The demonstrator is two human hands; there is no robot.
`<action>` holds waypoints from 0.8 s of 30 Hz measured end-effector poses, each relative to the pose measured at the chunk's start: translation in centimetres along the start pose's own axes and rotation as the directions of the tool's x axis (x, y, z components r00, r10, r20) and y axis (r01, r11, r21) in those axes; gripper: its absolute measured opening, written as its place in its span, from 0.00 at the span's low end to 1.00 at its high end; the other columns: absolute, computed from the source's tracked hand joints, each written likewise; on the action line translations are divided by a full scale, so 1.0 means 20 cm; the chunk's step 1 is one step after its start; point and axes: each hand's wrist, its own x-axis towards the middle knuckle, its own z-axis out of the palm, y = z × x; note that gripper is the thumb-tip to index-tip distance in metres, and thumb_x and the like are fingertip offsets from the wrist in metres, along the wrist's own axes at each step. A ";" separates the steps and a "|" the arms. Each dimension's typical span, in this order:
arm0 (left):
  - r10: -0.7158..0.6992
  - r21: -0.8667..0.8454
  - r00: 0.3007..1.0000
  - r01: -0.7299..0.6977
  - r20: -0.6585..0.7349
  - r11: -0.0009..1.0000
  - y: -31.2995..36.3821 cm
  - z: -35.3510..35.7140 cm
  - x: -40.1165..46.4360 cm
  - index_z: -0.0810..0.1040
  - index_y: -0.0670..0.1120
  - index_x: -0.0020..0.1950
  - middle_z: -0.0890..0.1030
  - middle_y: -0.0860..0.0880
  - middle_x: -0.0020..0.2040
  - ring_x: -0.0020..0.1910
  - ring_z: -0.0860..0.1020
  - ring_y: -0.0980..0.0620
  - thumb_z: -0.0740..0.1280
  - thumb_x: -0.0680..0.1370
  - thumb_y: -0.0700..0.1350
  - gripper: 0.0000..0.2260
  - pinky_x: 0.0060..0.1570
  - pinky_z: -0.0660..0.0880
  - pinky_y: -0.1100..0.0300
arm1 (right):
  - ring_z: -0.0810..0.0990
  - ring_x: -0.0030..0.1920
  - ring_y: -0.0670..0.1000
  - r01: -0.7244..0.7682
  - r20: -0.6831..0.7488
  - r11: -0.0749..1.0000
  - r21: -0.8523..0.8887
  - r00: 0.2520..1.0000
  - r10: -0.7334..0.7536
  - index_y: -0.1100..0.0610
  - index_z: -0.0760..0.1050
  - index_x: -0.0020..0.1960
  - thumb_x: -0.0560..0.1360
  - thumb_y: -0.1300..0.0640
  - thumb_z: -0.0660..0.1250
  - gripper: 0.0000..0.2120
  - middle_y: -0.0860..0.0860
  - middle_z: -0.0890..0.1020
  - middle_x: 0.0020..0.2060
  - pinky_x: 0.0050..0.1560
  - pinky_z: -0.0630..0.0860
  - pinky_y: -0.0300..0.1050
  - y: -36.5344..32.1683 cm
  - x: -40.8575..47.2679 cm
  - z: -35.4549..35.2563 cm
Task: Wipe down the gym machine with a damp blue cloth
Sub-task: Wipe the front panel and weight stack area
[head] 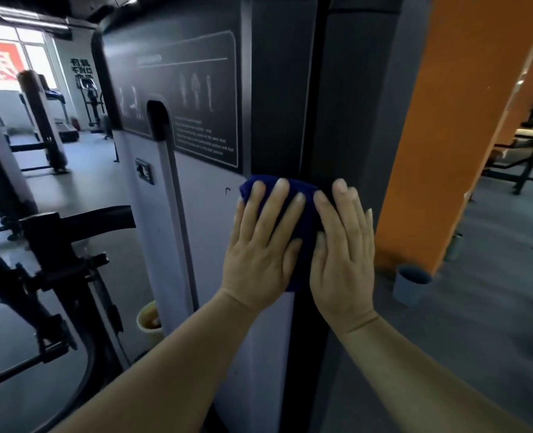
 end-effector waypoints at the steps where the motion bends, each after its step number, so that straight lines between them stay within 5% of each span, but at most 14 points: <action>1: -0.001 -0.027 1.000 0.001 0.011 1.000 0.00 0.02 -0.04 0.47 0.47 0.80 0.44 0.48 0.81 0.79 0.48 0.39 0.50 0.84 0.50 0.25 0.76 0.52 0.40 | 0.53 0.79 0.50 -0.008 0.016 0.999 -0.032 1.000 0.008 0.57 0.59 0.76 0.79 0.70 0.61 0.28 0.52 0.60 0.76 0.77 0.54 0.56 0.00 0.00 0.00; 5: -0.021 -0.002 0.989 0.022 0.145 1.000 0.05 0.05 -0.29 0.40 0.45 0.80 0.52 0.38 0.78 0.76 0.53 0.29 0.52 0.84 0.49 0.30 0.74 0.52 0.35 | 0.45 0.79 0.50 0.029 0.097 0.991 -0.130 0.995 -0.017 0.56 0.55 0.78 0.80 0.67 0.57 0.28 0.52 0.55 0.78 0.78 0.49 0.54 0.01 -0.02 0.00; 11: -0.329 -0.107 0.944 0.330 0.027 0.938 0.19 -0.01 -0.04 0.45 0.40 0.79 0.42 0.44 0.80 0.79 0.43 0.40 0.54 0.83 0.45 0.28 0.78 0.45 0.46 | 0.44 0.79 0.51 -0.049 0.096 0.996 -0.074 0.994 0.056 0.53 0.55 0.78 0.82 0.59 0.51 0.25 0.49 0.52 0.78 0.78 0.46 0.54 -0.05 -0.02 0.01; 16: -0.149 -0.083 0.985 0.156 0.086 0.984 0.11 0.03 -0.29 0.39 0.47 0.80 0.38 0.47 0.80 0.79 0.42 0.40 0.50 0.84 0.49 0.29 0.77 0.44 0.47 | 0.49 0.79 0.54 -0.062 0.076 0.997 -0.054 0.995 0.066 0.57 0.63 0.77 0.78 0.69 0.59 0.28 0.51 0.55 0.78 0.78 0.49 0.57 -0.07 -0.03 0.01; 21: -0.215 -0.403 0.977 0.192 -0.011 0.895 -0.01 0.00 0.00 0.49 0.41 0.78 0.47 0.44 0.79 0.79 0.47 0.41 0.52 0.84 0.47 0.25 0.77 0.51 0.44 | 0.57 0.78 0.55 -0.131 -0.090 0.991 -0.002 0.987 0.130 0.61 0.65 0.74 0.80 0.68 0.56 0.22 0.54 0.61 0.76 0.77 0.49 0.56 -0.20 0.00 0.08; 24: -0.075 -0.474 0.996 0.089 0.048 0.876 -0.13 0.02 -0.14 0.42 0.47 0.80 0.43 0.47 0.80 0.79 0.49 0.41 0.48 0.85 0.49 0.26 0.77 0.53 0.43 | 0.57 0.78 0.54 -0.133 -0.099 0.991 0.000 0.986 0.132 0.62 0.64 0.74 0.80 0.67 0.55 0.22 0.54 0.61 0.75 0.77 0.50 0.55 -0.29 0.00 0.17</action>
